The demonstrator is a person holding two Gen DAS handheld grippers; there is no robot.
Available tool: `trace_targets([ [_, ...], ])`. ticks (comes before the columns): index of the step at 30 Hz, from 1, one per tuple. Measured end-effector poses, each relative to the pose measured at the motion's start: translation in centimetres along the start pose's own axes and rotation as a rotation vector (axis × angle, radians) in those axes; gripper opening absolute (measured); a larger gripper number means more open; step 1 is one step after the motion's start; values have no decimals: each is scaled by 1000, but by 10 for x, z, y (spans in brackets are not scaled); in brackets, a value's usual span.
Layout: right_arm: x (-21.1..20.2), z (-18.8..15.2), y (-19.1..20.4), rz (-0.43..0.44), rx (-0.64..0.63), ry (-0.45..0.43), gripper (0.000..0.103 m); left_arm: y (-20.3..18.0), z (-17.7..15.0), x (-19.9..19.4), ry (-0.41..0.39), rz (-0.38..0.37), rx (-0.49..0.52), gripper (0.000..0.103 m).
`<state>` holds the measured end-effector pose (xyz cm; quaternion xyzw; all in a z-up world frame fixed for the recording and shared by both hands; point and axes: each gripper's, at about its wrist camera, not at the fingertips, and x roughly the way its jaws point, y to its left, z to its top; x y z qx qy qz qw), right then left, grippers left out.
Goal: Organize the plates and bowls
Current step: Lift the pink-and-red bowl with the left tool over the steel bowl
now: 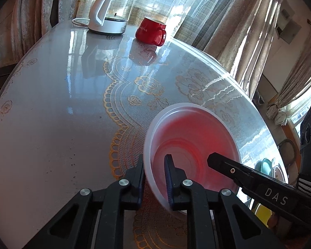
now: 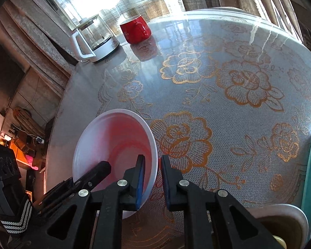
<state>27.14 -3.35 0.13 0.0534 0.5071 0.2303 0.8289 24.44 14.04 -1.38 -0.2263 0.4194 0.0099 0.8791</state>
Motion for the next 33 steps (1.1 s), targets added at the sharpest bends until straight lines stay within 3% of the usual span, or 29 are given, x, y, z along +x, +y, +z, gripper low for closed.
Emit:
trace_targets([
  [12, -19, -4, -1, -9, -22, -46, 12, -13, -2, -10, -35, 25, 64, 14],
  [33, -39, -11, 1, -7, -19, -83, 12, -26, -7, -28, -64, 31, 75, 14],
])
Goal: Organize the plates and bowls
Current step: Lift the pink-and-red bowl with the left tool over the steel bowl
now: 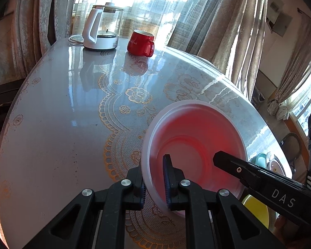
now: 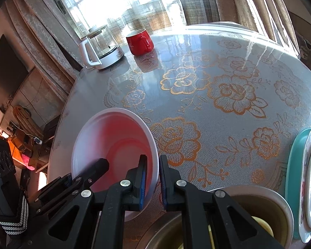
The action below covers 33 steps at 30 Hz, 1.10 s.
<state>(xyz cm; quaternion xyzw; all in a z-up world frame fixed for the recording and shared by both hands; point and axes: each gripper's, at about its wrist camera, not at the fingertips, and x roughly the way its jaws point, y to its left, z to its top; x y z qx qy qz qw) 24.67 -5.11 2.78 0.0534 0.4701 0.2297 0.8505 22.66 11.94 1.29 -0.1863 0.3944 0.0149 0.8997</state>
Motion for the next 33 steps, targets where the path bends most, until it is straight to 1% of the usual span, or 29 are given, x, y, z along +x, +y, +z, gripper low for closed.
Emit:
trace_targets([
  [6, -21, -4, -6, 8, 8, -28, 12, -16, -2, -18, -42, -20, 32, 14],
  [10, -41, -6, -14, 1, 15, -61, 12, -36, -6, -29, -86, -20, 91, 14],
  [14, -61, -12, -23, -4, 32, -91, 12, -51, -14, -35, -87, -26, 121, 14],
  [20, -86, -25, -38, 8, 62, -122, 12, -76, -28, -51, -118, -20, 169, 14],
  [27, -108, -44, -53, 18, 81, -145, 12, -95, -43, -59, -106, -30, 193, 14],
  [33, -115, -60, -65, 24, 95, -136, 12, -107, -59, -64, -91, -30, 215, 14],
])
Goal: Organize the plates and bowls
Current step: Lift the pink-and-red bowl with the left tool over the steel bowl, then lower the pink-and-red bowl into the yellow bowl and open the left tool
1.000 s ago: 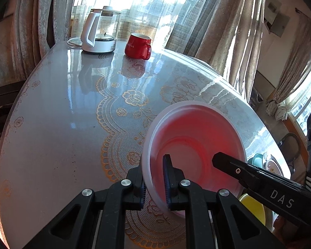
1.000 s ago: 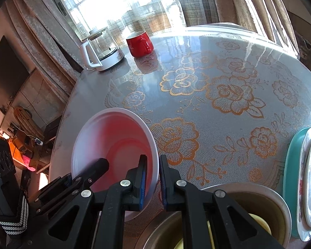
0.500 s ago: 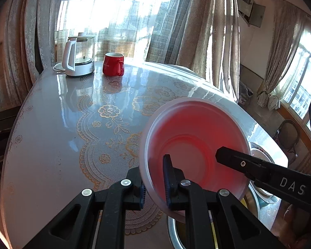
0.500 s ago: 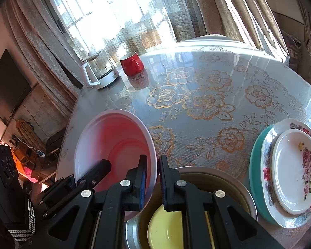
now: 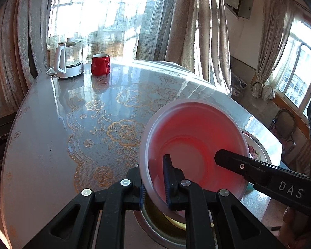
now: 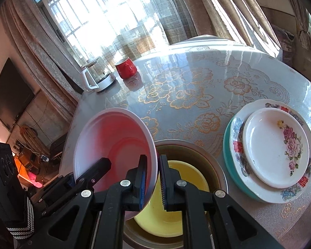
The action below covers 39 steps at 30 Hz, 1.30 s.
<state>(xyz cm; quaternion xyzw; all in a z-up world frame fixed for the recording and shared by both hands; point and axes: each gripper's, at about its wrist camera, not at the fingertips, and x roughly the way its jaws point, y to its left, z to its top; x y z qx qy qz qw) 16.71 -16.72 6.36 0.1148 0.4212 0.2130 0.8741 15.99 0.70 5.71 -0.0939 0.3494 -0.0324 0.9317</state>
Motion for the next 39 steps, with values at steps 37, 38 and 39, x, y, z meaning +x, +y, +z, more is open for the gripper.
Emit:
trace_targets([
  [37, 0, -46, -40, -20, 66, 72, 14, -32, -44, 13, 102, 7, 57, 14],
  [38, 1, -45, -39, -22, 64, 72, 14, -31, -44, 14, 103, 9, 56, 14],
  [39, 0, -45, -39, -23, 62, 72, 14, -31, -44, 15, 105, 11, 56, 14],
])
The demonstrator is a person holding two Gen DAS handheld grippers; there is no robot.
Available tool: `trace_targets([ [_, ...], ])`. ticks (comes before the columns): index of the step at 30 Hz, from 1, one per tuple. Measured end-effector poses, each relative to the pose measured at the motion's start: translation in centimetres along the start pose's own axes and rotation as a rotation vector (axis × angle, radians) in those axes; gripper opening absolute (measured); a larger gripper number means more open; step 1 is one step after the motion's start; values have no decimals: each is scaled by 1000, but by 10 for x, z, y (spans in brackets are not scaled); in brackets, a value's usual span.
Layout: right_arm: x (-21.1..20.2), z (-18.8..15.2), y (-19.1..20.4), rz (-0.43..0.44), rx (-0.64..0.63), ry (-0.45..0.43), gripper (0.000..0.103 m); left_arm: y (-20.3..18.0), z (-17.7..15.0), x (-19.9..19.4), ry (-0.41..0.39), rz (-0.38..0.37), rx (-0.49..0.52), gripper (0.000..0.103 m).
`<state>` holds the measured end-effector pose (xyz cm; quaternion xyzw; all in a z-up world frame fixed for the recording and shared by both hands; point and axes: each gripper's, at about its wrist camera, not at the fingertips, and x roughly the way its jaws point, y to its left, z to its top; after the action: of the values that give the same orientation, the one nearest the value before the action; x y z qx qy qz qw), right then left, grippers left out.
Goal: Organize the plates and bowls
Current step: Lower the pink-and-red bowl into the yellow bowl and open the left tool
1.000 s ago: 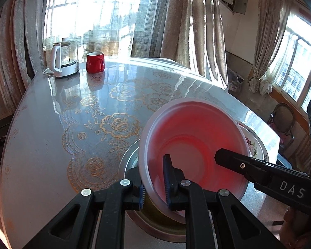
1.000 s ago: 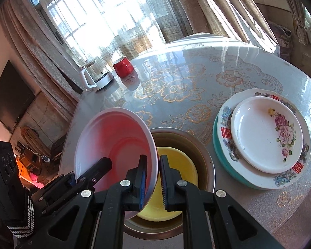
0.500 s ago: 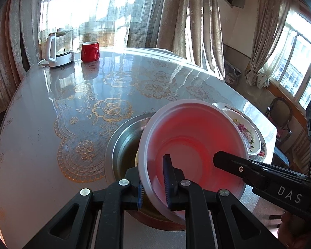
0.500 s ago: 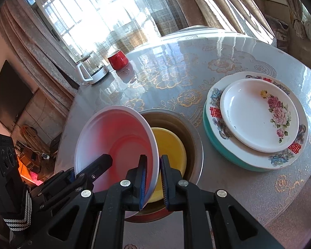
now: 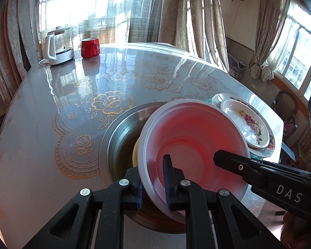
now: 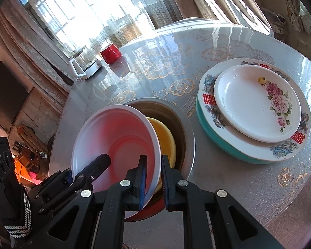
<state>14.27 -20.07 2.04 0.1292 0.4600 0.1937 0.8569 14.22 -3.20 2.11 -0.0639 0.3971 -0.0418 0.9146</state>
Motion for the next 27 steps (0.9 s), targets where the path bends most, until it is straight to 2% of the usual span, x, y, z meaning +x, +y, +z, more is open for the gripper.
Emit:
trace_targets([
  [8, 8, 4, 0, -10, 9, 16, 15, 0, 5, 7, 14, 7, -7, 15],
  [17, 7, 3, -2, 9, 26, 15, 26, 3, 7, 22, 45, -5, -23, 14],
  [23, 5, 1, -4, 12, 8, 2, 26, 3, 5, 24, 44, 5, -24, 15],
  [27, 8, 2, -3, 6, -5, -5, 17, 7, 6, 19, 42, 9, -42, 17],
])
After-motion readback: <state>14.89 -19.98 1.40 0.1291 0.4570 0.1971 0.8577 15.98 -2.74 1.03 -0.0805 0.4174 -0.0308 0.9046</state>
